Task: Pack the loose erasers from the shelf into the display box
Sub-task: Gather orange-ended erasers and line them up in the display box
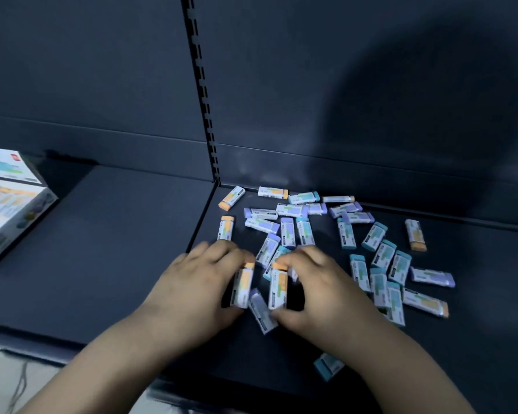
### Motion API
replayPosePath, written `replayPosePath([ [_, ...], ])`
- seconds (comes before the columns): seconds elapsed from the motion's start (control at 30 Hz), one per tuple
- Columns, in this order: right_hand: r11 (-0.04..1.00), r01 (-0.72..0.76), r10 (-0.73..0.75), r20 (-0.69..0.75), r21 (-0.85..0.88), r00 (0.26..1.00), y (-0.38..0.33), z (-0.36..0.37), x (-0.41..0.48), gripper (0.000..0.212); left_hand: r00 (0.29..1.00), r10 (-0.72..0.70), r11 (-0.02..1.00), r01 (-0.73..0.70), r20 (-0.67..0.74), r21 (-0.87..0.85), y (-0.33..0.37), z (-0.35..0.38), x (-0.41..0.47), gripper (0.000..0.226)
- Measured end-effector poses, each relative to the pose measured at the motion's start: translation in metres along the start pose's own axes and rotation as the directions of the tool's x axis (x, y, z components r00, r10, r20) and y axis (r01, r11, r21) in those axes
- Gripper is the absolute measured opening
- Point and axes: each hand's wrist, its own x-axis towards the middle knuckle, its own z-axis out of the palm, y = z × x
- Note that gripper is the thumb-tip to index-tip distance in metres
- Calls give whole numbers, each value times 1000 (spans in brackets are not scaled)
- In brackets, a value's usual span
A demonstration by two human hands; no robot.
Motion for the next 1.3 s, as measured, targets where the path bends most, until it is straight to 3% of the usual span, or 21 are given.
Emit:
replayPosePath([
  [0.2,1000,4,-3,-40,23,999,-52,26,17,54,990,99,995,-97,-100,20,-49,-9,-19,58],
  [0.5,1000,-13,14,-109,12,994,-186,97,81,61,952,190,980,-197,-241,-2,-196,-66,-68,62],
  [0.7,1000,24,-24,-65,0,998,-248,117,108,63,944,150,987,-162,-295,-16,-256,-92,-97,57],
  [1.07,997,62,-61,-18,55,998,-266,141,149,66,959,18,996,9,-284,93,-308,-102,-118,64],
  [1.3,996,-27,34,-73,90,997,-290,161,169,70,977,-63,987,92,-203,133,-360,-113,-120,75],
])
